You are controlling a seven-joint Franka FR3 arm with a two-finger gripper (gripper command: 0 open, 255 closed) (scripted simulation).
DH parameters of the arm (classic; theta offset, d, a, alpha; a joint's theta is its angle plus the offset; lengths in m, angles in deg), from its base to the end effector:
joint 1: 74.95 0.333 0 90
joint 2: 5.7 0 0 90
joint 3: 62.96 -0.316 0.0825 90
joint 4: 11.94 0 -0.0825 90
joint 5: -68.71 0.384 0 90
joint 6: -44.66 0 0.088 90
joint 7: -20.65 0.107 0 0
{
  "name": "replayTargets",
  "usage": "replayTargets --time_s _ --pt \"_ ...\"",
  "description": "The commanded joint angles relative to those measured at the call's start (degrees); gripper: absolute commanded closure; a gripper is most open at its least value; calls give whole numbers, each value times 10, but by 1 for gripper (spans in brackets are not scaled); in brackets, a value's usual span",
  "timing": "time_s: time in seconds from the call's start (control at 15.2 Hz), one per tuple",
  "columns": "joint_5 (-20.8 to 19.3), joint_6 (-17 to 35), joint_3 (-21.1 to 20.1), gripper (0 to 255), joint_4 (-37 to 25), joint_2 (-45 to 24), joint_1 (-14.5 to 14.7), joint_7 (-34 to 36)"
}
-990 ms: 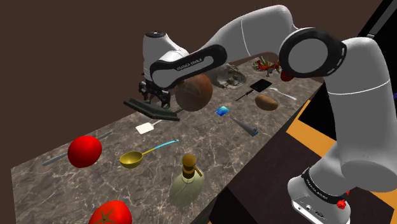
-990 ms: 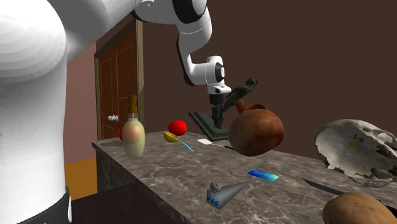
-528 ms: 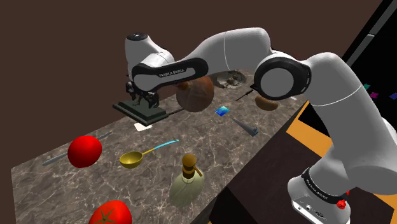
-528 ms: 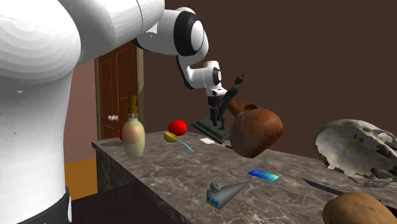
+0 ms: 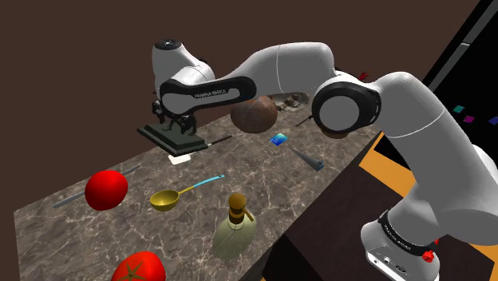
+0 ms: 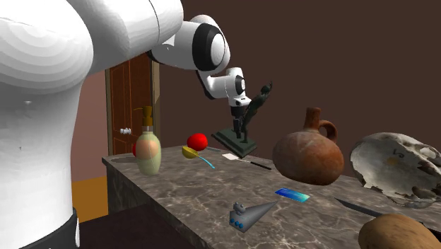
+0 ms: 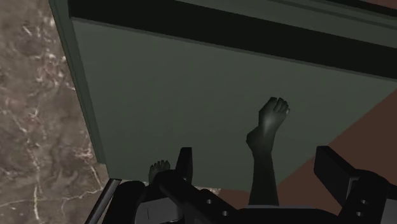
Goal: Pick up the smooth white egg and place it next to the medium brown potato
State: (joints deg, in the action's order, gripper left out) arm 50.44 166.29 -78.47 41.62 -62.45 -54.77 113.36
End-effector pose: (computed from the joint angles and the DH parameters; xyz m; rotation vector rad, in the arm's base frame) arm 0.7109 0.3816 0.3071 -2.6009 1.4245 -0.2477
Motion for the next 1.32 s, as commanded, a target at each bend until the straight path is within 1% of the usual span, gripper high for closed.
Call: replayTargets --time_s 0.0,0.26,0.33,0.4,0.46,0.53,0.59,0.66,0.73,0.79,0.86,0.92,1.25 --pt "4 -1 2 0 31 -41 -4 0" --pt "7 0 5 0 31 -40 -3 -1" --pt "7 1 5 255 37 -36 -4 -1" --pt "6 13 6 255 37 -49 -6 -2" --pt "8 -33 10 255 -73 -110 12 -13" --pt "8 -16 10 255 -51 -105 2 -16" --pt "6 3 8 255 13 -62 -2 -3" --pt "5 32 7 255 65 -41 -15 -1" --pt "3 33 5 255 93 -15 -6 16" --pt "0 47 3 255 143 19 1 36" --pt "-2 80 1 255 220 60 -7 49" --pt "9 0 7 255 31 -40 -2 -1" --pt "17 -21 8 255 31 -18 -1 -5"
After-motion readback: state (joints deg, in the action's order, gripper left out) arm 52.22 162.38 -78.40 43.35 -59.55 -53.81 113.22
